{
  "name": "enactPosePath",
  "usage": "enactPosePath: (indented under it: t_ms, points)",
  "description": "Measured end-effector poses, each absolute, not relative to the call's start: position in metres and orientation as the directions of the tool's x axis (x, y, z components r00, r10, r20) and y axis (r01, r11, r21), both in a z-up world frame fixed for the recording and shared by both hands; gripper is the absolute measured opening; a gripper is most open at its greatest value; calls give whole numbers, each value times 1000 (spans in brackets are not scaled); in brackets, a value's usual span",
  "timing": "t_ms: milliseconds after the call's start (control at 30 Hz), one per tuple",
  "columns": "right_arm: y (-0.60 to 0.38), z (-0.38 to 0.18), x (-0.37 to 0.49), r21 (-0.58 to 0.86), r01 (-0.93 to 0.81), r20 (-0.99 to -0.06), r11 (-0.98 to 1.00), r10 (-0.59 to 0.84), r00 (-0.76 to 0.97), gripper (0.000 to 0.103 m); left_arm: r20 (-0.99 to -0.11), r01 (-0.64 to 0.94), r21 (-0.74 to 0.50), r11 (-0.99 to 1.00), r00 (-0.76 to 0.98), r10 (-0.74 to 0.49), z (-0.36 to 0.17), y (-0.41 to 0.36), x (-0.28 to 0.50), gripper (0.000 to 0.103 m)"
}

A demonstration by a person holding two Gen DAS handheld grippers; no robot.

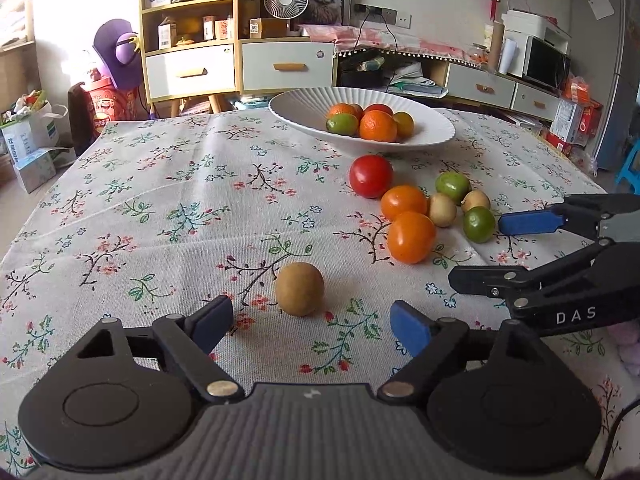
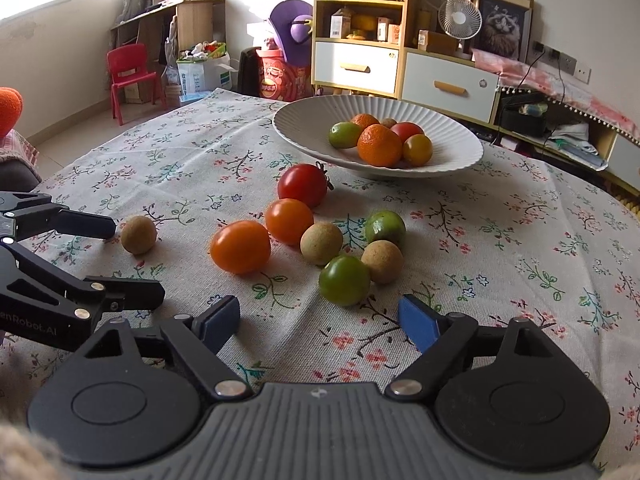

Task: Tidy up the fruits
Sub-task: 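Close the left gripper on a brown kiwi while the right grasps a green tomato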

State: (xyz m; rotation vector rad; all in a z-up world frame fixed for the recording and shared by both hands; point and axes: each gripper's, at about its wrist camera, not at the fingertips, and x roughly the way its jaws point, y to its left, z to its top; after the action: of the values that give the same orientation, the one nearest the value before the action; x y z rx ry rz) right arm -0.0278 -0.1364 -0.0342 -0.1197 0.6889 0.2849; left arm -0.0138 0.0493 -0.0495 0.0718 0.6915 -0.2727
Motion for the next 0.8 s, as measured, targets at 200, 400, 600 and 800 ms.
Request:
enactPosePath:
  t_ms: [200, 400, 600, 800]
  points:
    - [-135, -32, -26, -6, -313, -641, 950, 237, 730, 59, -637, 253, -47, 966, 737, -224, -47, 53, -12, 63]
    - [-137, -30, -23, -2, -294, -638, 956, 225, 737, 46, -635, 254, -67, 965, 735, -238, -44, 54, -10, 41]
    - [-140, -29, -19, 16, -271, -636, 962, 219, 740, 34, -636, 250, -82, 965, 732, -244, -42, 54, -9, 23]
    - [-143, -27, -17, 34, -258, -634, 966, 220, 741, 24, -642, 234, -92, 968, 729, -237, -40, 56, -6, 16]
